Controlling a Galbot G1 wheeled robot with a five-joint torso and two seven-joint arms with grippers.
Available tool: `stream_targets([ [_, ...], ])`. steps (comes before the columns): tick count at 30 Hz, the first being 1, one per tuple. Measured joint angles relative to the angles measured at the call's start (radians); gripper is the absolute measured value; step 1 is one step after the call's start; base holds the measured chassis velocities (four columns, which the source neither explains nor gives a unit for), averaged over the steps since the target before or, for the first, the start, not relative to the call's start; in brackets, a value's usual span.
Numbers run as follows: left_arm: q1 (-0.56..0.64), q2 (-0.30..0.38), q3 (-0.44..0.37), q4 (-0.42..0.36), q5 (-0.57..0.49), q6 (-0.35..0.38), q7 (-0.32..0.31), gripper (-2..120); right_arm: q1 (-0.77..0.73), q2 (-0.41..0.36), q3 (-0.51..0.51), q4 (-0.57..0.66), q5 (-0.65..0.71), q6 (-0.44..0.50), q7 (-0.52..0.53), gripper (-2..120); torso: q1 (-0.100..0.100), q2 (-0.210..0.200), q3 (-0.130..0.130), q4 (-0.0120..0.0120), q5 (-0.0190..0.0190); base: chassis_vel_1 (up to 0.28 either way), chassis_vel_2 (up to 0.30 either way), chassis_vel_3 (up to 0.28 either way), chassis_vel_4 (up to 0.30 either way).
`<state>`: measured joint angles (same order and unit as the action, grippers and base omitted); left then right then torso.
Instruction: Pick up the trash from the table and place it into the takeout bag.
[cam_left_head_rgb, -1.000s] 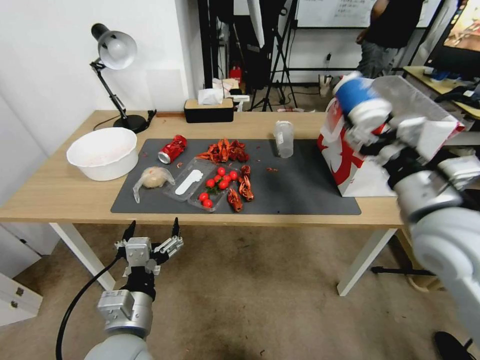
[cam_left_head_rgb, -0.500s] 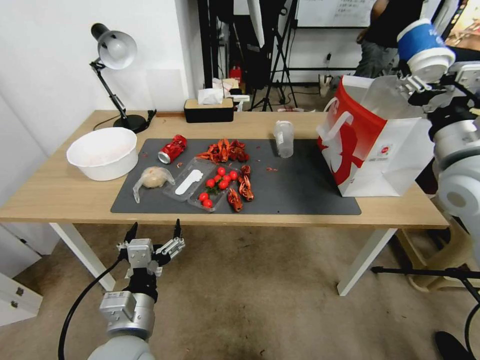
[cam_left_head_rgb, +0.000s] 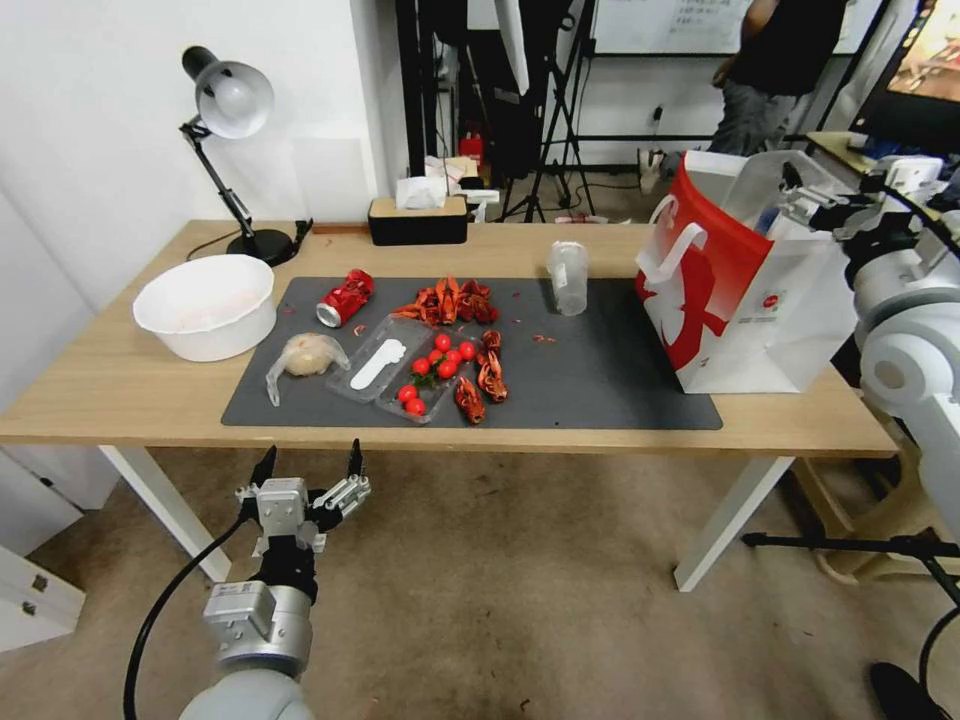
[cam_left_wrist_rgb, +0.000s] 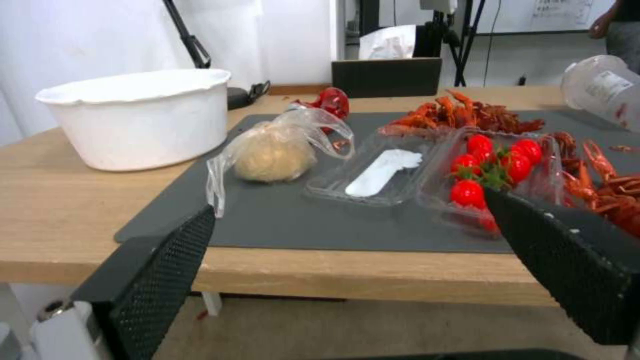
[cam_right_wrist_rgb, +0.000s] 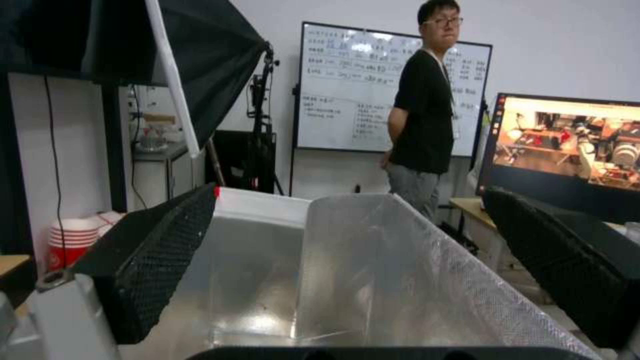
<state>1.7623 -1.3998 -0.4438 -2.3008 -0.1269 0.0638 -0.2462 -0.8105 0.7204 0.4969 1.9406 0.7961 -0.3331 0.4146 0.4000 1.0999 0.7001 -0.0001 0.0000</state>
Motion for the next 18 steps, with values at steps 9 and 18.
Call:
stream_targets([
  [9, -0.005, 0.011, -0.003, 0.001, -0.003, 0.000, -0.010, 100, -0.012, 0.022, -0.013, 0.033, -0.021, 0.024, -0.011, 100, 0.000, 0.000, 0.000, 0.0001, -0.0001, 0.000, 0.000, 0.000, 0.000],
  [18, -0.010, 0.030, -0.002, -0.003, -0.017, 0.000, -0.011, 100, -0.172, 0.038, 0.025, 0.239, 0.119, 0.089, -0.026, 100, 0.000, 0.000, 0.000, 0.0001, -0.0002, 0.000, 0.000, 0.000, 0.000],
])
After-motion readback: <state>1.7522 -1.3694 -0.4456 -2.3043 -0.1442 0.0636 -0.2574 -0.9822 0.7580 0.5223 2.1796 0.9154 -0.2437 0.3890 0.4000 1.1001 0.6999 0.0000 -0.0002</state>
